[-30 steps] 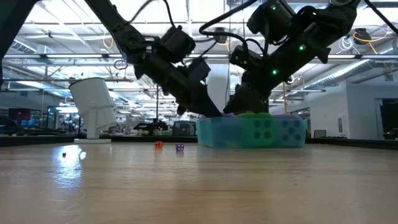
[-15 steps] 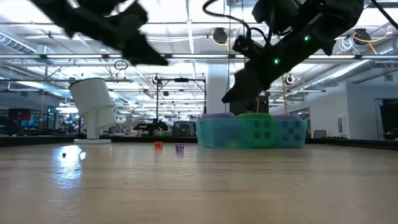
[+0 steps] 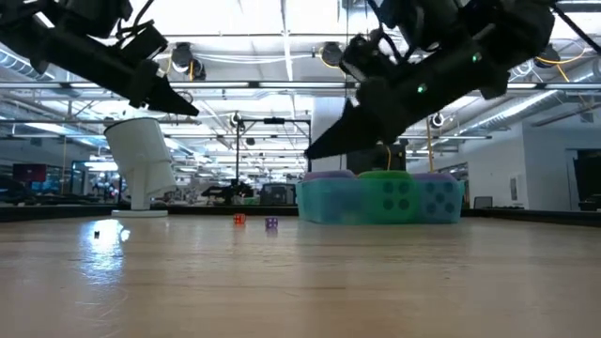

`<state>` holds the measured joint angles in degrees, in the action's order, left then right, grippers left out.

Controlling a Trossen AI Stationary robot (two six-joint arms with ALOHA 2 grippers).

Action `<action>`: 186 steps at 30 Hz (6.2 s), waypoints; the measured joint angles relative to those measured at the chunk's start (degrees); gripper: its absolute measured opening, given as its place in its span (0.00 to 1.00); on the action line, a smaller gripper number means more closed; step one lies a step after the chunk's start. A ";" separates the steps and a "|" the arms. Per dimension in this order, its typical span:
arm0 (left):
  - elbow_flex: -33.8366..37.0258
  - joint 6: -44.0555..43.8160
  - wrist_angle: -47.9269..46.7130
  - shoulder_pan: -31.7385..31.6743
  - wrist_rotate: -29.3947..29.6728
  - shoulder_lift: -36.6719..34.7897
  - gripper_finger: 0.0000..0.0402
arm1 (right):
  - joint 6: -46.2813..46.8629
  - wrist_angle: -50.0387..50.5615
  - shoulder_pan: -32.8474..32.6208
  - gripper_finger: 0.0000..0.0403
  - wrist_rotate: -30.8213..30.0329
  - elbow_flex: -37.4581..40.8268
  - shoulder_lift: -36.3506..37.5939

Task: Pick & Place Dice
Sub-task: Put the small violet dice into the bin, then put the small red dice into the bin

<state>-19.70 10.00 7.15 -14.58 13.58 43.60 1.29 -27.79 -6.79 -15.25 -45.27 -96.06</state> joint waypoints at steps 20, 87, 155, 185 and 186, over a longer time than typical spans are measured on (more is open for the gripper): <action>0.15 -1.17 0.81 -1.47 -2.71 -0.11 0.05 | 2.83 -9.13 0.48 0.46 -10.13 -12.73 -23.14; -0.66 -13.82 9.32 -1.47 -16.02 0.57 0.01 | -14.01 21.02 15.24 0.56 -5.77 -8.71 5.97; -0.63 -2.99 1.77 -1.43 -13.56 0.98 0.03 | -7.92 5.21 16.27 0.52 16.55 -28.48 -23.98; -0.66 -1.50 14.61 -0.62 -16.26 32.46 0.29 | 3.43 -8.94 8.65 0.00 -2.76 24.34 43.98; -0.92 -2.03 14.46 -0.77 -16.73 33.28 0.34 | 3.42 -11.06 8.79 0.00 -2.70 25.74 44.34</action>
<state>-20.62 7.97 21.62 -15.35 -3.15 76.88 4.71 -38.85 2.01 -17.95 -19.53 -51.72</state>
